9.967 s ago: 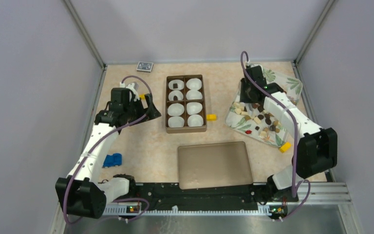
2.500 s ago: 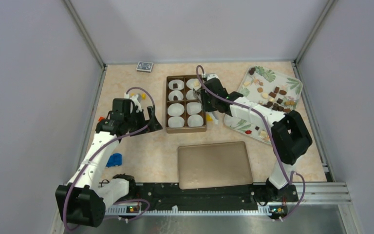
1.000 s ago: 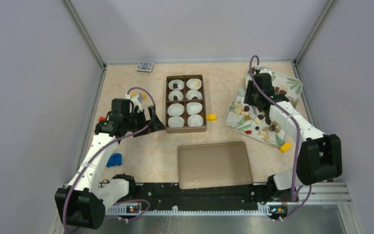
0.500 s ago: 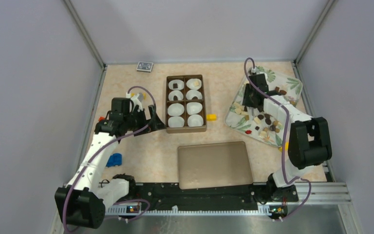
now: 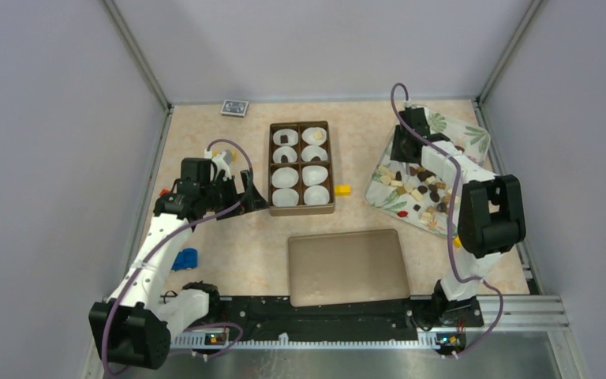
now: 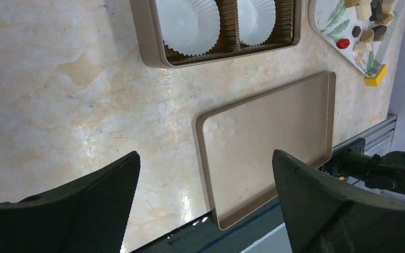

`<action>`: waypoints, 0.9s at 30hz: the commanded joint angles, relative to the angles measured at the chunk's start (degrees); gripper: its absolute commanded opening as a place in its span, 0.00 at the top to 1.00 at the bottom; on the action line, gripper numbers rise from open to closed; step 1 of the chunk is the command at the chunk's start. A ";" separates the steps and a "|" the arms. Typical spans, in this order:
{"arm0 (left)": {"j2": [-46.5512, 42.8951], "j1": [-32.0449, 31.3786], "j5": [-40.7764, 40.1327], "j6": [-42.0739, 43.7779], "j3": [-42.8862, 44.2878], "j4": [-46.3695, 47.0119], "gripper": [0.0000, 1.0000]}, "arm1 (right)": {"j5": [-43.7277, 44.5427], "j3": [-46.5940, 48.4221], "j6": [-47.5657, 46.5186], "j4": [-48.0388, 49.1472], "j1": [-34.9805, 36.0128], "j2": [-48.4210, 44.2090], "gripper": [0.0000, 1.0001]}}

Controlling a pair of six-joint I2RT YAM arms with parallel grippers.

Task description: Pack the chocolate

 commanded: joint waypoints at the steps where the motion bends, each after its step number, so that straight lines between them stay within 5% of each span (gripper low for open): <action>1: -0.68 0.13 0.34 0.25 0.70 1.11 0.01 | 3.17 4.97 -0.09 -0.32 -0.42 0.52 0.60; 27: -2.31 0.13 0.14 0.00 -1.08 1.47 0.01 | 1.80 9.11 -0.25 -2.06 -0.96 4.42 0.59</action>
